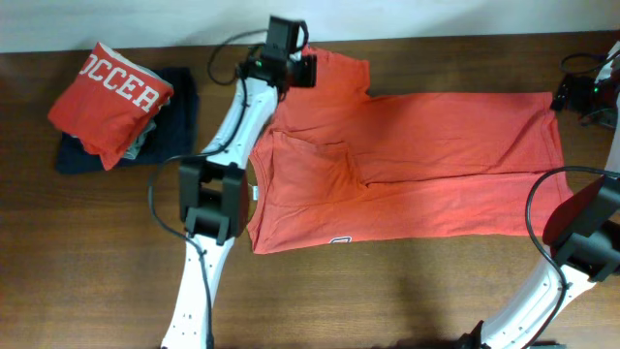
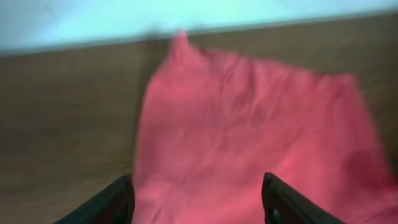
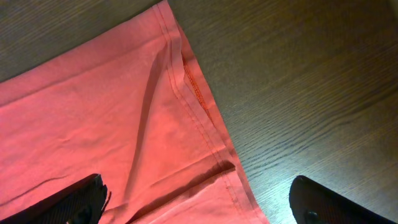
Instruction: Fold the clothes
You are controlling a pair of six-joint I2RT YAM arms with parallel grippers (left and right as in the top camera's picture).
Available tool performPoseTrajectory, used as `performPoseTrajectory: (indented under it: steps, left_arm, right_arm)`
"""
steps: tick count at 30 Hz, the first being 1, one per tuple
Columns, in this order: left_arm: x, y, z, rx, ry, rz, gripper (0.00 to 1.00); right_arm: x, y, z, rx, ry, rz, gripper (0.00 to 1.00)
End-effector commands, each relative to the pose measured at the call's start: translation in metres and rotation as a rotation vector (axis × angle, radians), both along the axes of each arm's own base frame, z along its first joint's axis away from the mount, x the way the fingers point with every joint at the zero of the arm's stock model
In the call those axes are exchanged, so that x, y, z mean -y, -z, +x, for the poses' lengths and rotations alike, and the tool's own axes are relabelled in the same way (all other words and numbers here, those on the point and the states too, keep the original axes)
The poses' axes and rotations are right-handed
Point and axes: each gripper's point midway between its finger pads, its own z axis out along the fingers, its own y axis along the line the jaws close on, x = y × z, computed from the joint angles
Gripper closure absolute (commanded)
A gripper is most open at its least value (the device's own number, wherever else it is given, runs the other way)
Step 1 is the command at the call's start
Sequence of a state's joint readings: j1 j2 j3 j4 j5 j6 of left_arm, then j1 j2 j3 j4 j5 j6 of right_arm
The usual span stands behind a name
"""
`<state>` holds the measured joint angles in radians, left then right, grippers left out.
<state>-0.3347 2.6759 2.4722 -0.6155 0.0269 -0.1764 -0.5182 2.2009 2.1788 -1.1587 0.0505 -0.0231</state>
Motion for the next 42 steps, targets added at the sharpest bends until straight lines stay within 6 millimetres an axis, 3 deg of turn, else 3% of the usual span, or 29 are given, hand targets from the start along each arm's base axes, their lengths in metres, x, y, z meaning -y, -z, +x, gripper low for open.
performPoseTrajectory:
  steps: [1,6,13,16,19,23,29,34,42]
  left_arm:
    - [-0.001,0.043,0.001,-0.043,-0.001,0.011,0.36]
    - [-0.009,0.066,-0.009,-0.107,-0.018,0.052,0.40]
    - [-0.024,0.092,-0.050,-0.303,-0.034,0.115,0.43]
    - [-0.026,0.094,-0.059,-0.338,-0.033,0.129,0.43]
    - [-0.024,0.074,-0.049,-0.298,-0.034,0.113,0.42]
    - [-0.016,0.014,-0.031,-0.191,-0.032,0.073,0.42]
    - [-0.011,-0.052,-0.010,-0.034,-0.037,0.019,0.42]
    - [-0.026,-0.056,0.008,0.049,-0.112,0.071,0.41]
    - [-0.022,-0.015,0.031,0.098,-0.119,0.078,0.42]
  right_arm:
    - [0.000,0.002,0.003,0.003,0.003,0.007,0.01]
    - [0.000,0.002,0.003,0.003,0.002,0.007,0.01]
    - [0.000,0.002,0.003,0.003,0.002,0.007,0.01]
    - [0.000,0.002,0.003,0.003,0.002,0.007,0.01]
    - [0.000,0.002,0.003,0.003,0.002,0.007,0.01]
    - [0.000,0.002,0.003,0.003,0.002,0.007,0.01]
    - [0.000,0.002,0.003,0.003,0.002,0.007,0.01]
    - [0.000,0.002,0.003,0.003,0.002,0.007,0.01]
    - [0.000,0.002,0.003,0.003,0.002,0.007,0.01]
